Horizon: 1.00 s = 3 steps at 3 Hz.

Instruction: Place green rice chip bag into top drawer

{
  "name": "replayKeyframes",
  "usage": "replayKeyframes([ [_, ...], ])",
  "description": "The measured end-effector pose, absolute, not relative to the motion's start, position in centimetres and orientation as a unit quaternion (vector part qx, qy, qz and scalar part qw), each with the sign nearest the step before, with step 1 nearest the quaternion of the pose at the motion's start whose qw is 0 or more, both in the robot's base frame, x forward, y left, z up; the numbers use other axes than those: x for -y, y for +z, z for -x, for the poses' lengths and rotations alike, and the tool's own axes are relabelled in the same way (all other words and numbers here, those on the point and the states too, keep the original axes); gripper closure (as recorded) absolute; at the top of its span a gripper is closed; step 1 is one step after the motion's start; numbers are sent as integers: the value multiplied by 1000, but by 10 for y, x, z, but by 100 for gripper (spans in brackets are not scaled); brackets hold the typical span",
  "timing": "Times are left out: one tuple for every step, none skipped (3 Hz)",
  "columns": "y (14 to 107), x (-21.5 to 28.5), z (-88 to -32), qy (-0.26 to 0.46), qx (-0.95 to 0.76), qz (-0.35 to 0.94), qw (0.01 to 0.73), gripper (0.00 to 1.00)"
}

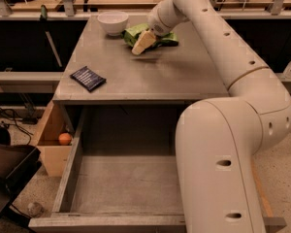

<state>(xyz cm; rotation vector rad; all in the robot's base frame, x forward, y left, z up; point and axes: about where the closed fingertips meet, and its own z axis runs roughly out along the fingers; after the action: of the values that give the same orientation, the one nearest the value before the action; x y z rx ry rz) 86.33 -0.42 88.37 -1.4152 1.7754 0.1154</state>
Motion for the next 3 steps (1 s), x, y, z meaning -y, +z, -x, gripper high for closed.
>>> replayKeyframes([
  [880, 2, -864, 48, -709, 566, 418, 41],
  [876, -1, -864, 50, -709, 567, 416, 64],
  [872, -3, -865, 51, -709, 568, 414, 87],
])
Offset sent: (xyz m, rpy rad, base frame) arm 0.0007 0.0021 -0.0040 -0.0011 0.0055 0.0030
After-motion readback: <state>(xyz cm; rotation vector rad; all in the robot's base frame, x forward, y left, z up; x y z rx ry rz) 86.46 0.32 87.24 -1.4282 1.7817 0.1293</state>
